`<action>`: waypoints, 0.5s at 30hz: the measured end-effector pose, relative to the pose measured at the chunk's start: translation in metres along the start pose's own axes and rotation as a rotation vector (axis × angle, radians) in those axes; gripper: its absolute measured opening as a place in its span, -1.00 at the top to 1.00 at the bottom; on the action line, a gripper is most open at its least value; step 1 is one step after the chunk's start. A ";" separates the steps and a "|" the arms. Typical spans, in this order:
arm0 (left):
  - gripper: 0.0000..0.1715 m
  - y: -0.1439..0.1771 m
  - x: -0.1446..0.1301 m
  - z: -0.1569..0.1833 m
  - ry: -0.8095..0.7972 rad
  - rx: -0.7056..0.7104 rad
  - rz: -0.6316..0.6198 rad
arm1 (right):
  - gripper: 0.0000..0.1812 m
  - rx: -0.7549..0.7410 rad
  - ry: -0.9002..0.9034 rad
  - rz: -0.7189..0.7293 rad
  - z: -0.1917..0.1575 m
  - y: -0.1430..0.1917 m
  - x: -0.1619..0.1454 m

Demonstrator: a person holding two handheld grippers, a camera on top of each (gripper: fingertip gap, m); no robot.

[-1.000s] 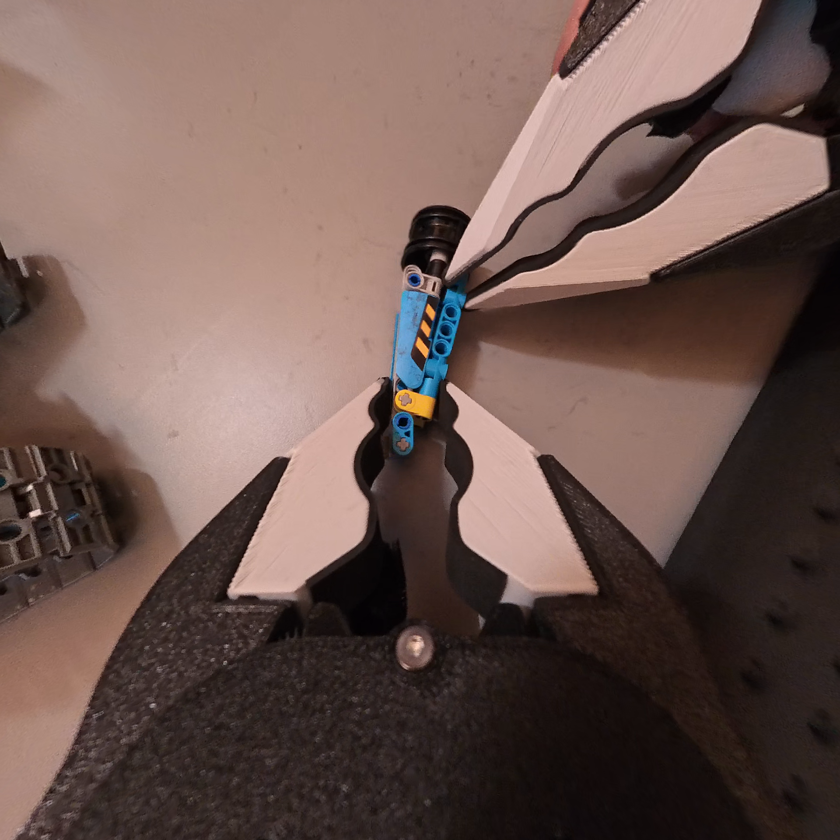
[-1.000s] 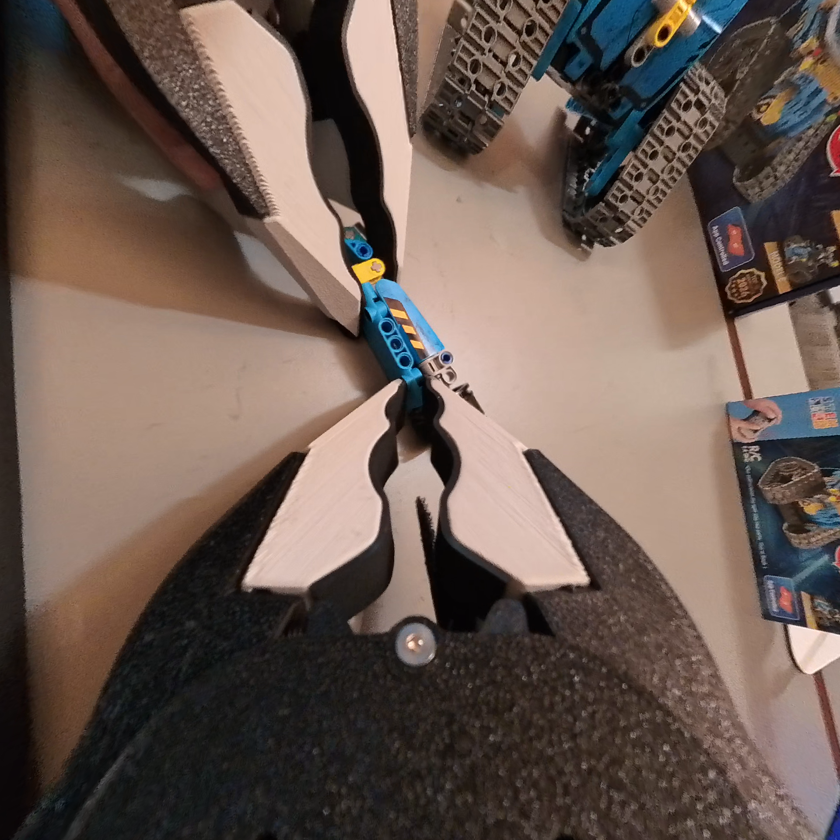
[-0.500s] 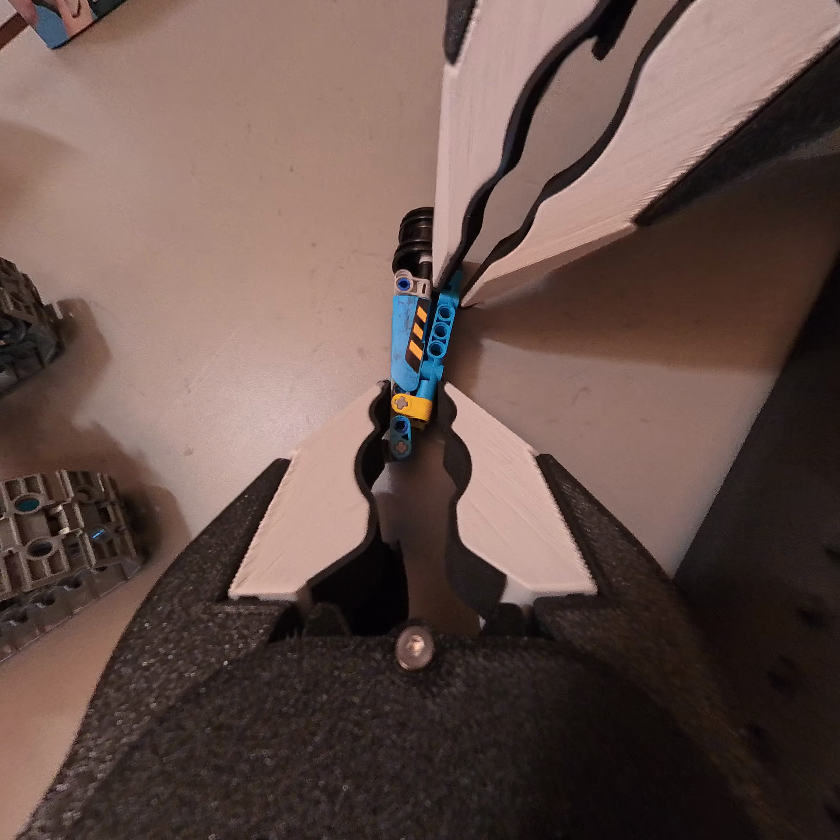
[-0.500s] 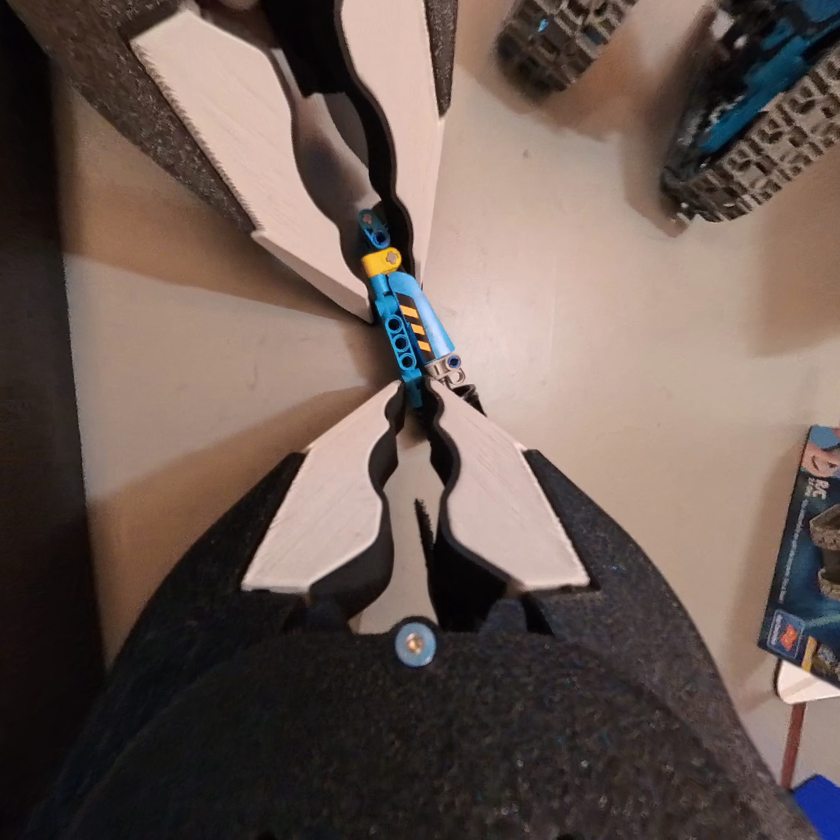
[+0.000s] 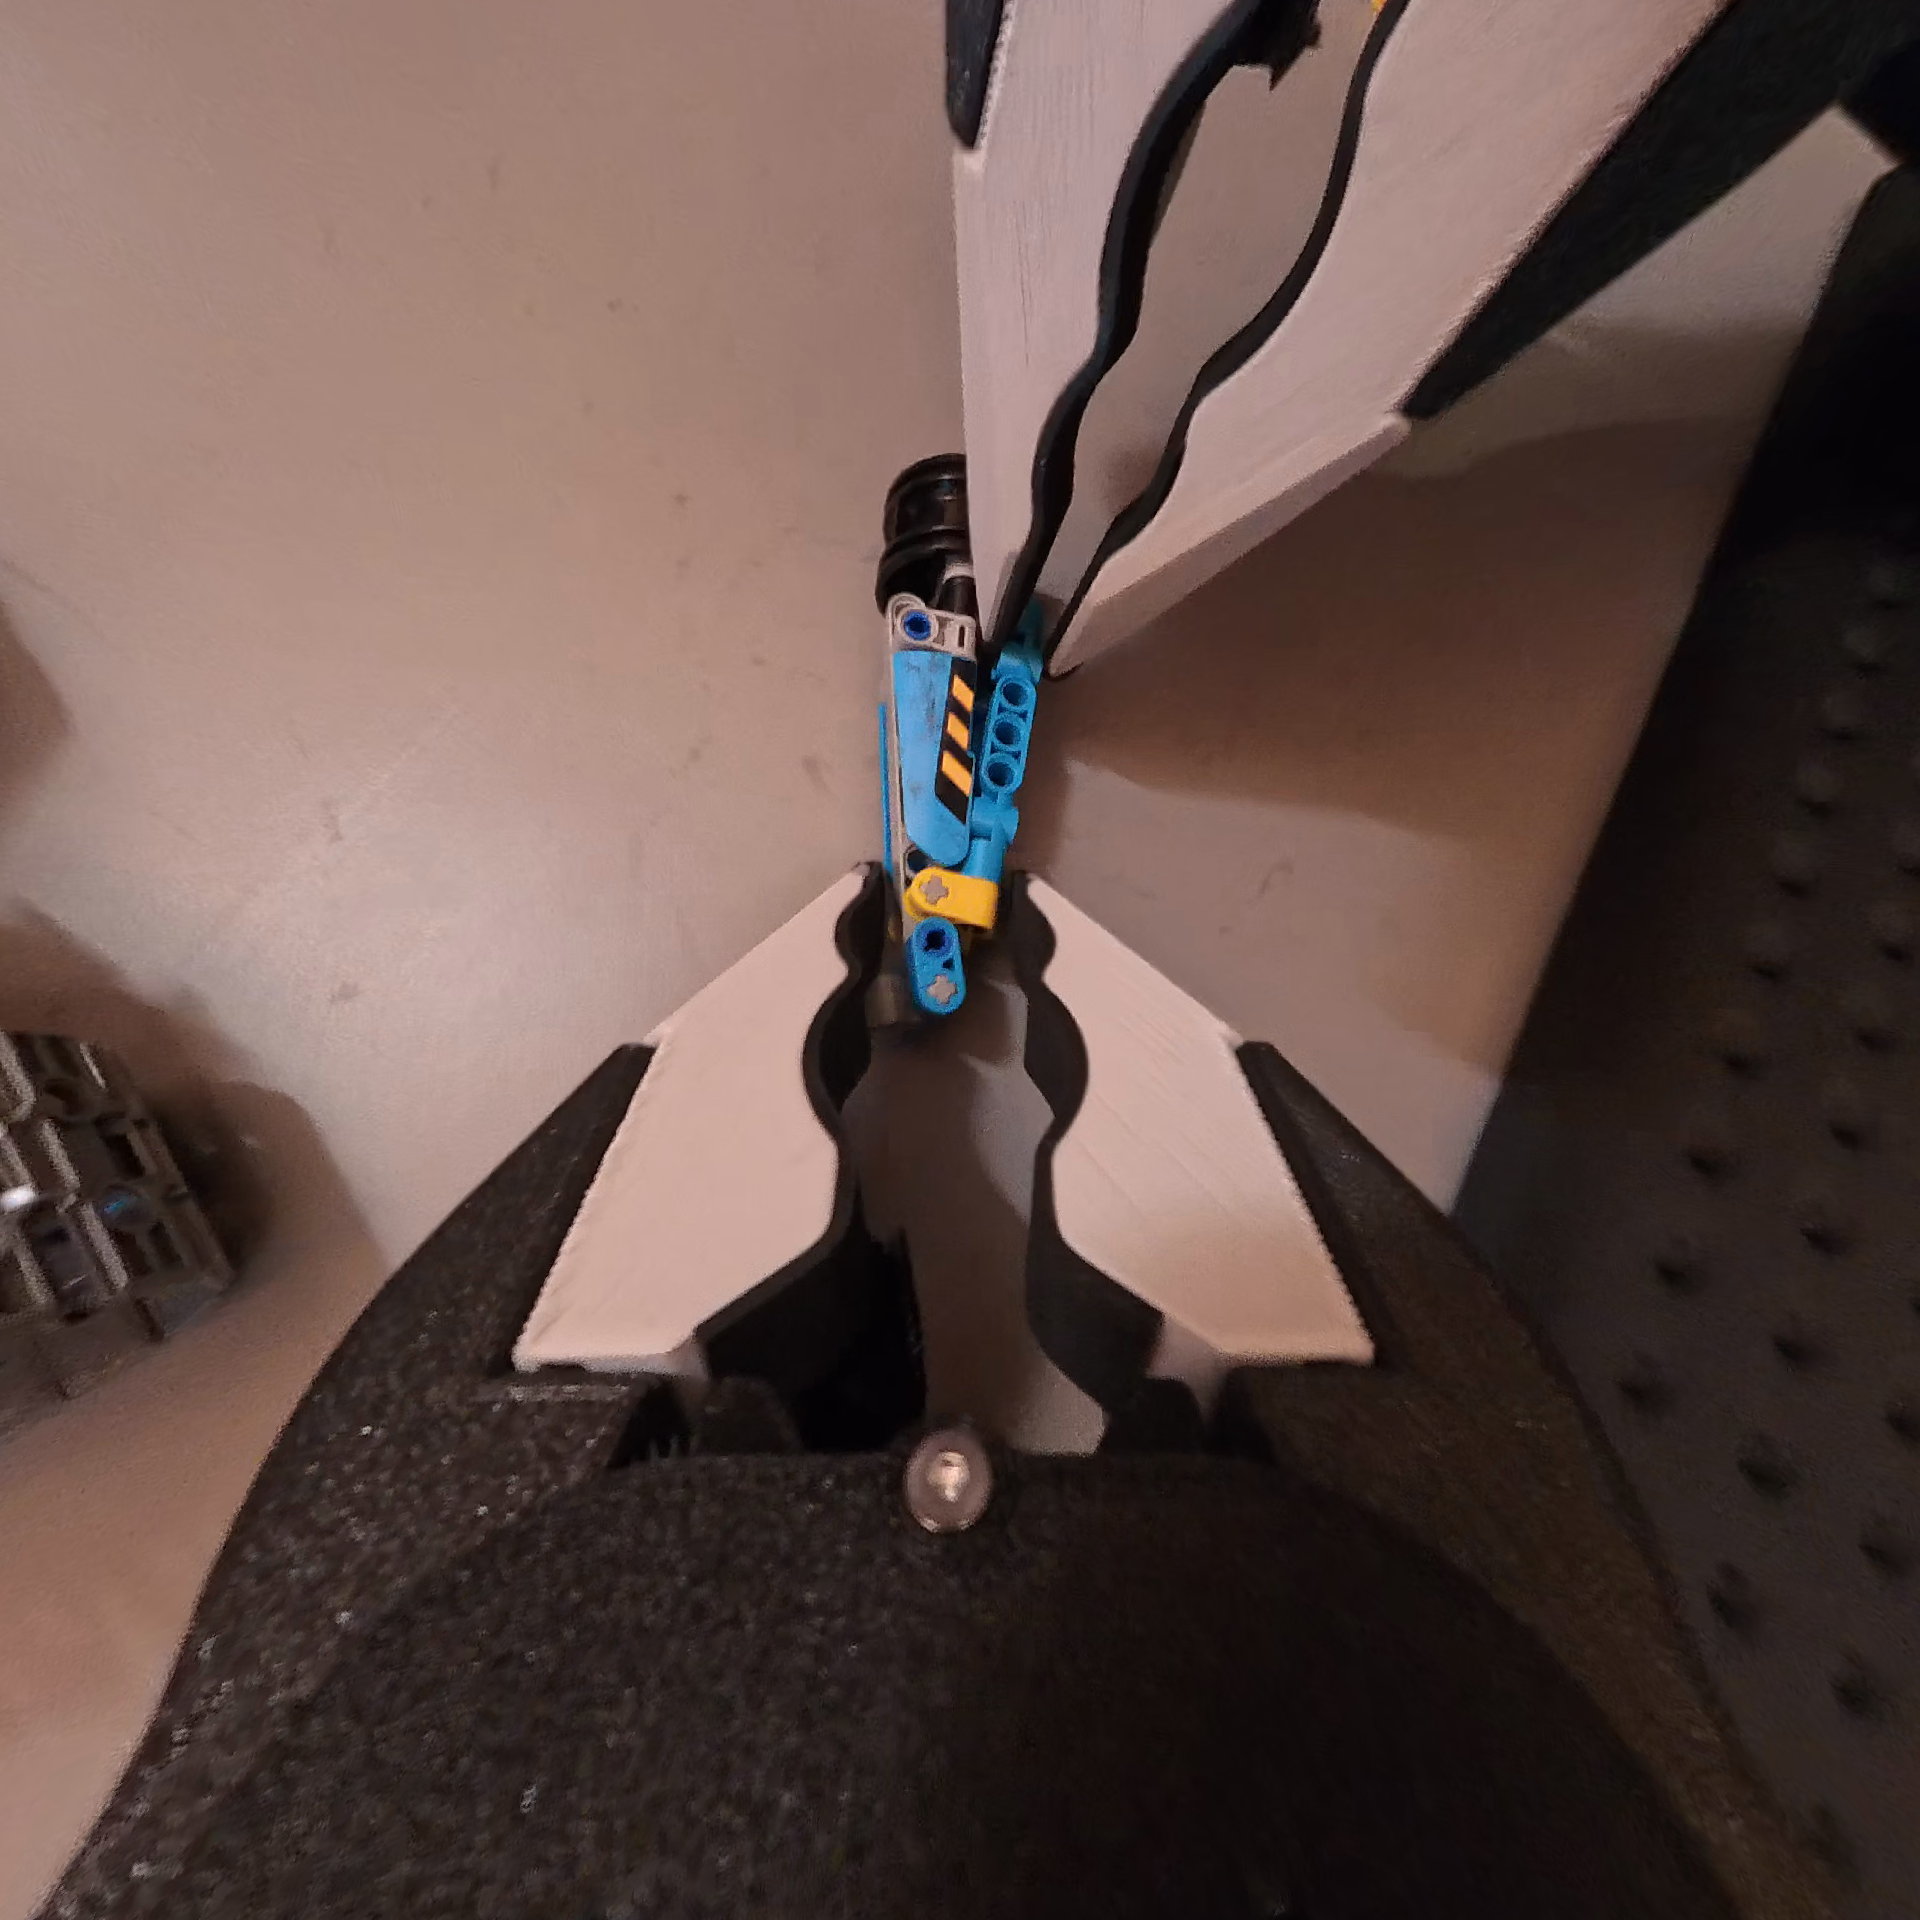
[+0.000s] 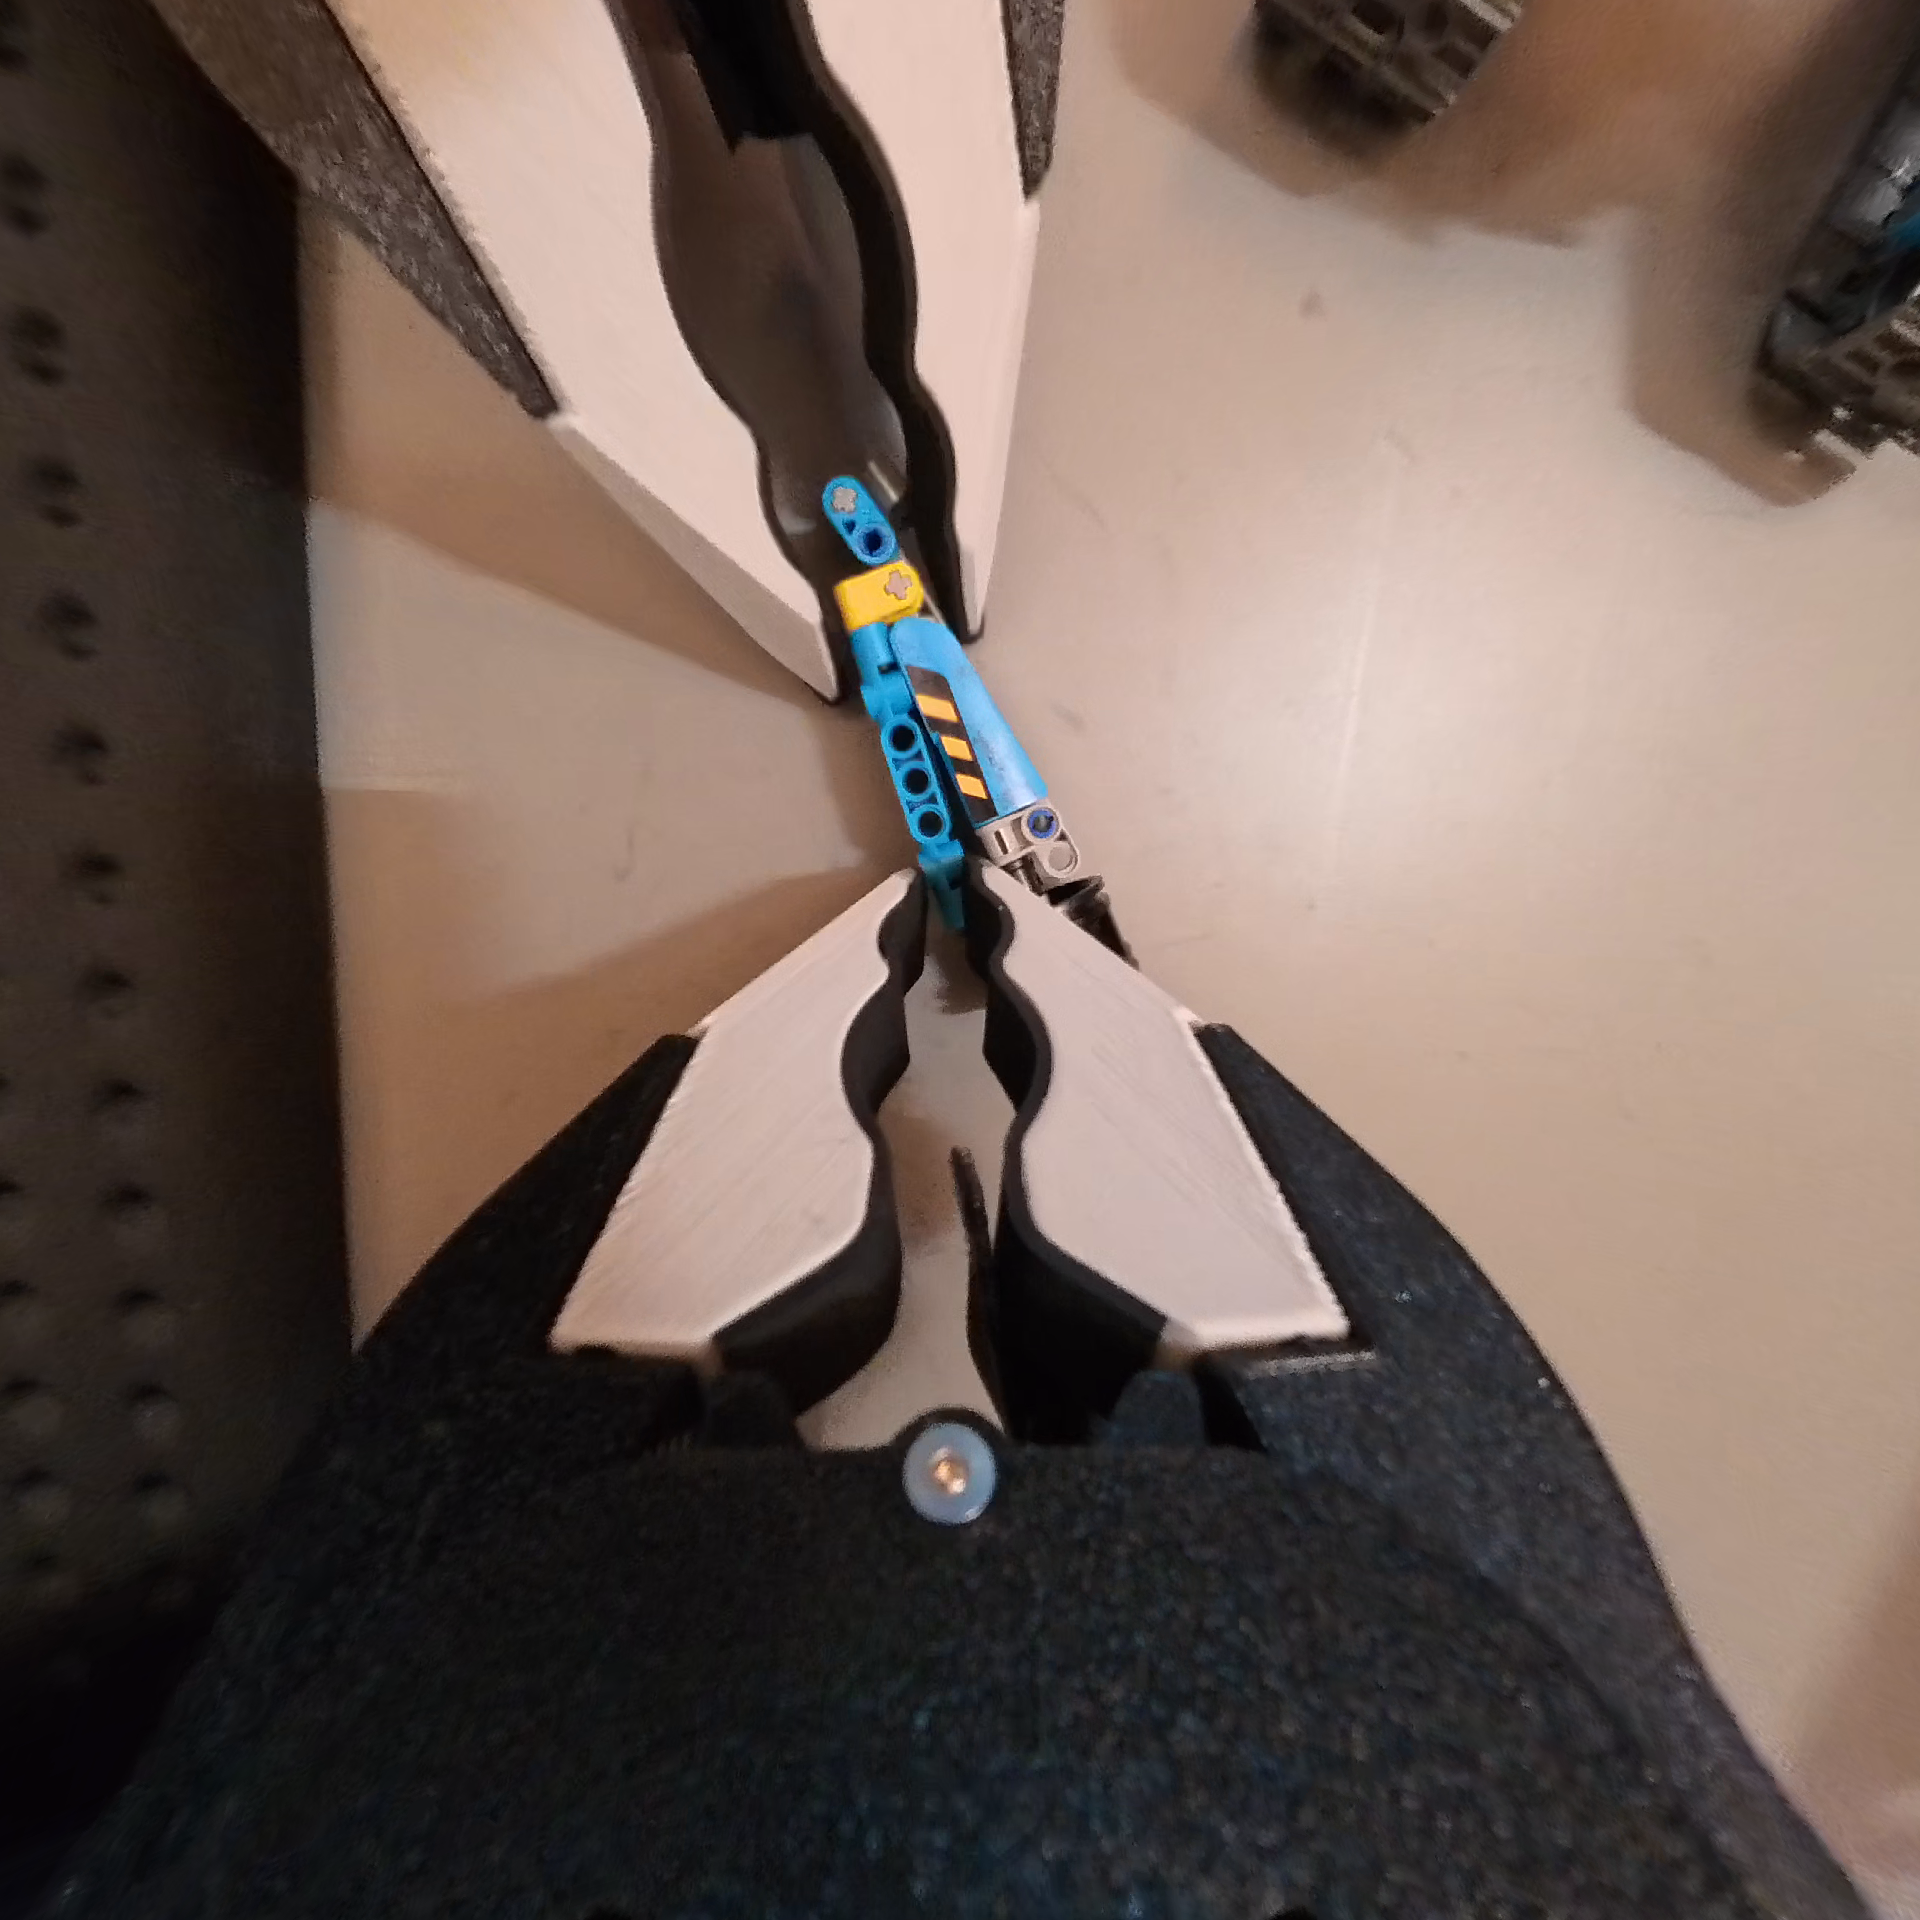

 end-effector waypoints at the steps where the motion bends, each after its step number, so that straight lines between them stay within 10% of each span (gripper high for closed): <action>1: 0.73 0.003 -0.001 -0.001 0.003 0.002 0.008 | 0.94 -0.003 -0.006 0.027 -0.001 -0.001 -0.001; 15: 0.79 0.005 -0.003 -0.002 -0.095 0.021 0.012 | 0.95 0.043 -0.086 0.172 -0.009 -0.002 -0.007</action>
Point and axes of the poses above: each gripper's, where its closed fingertips meet, y back along the fingers, x out of its top, z = x × y across the jaws, the point moved 8 cm from there along y, back along the fingers, and after that the axes turned 6 degrees about x, right-handed, at the moved point
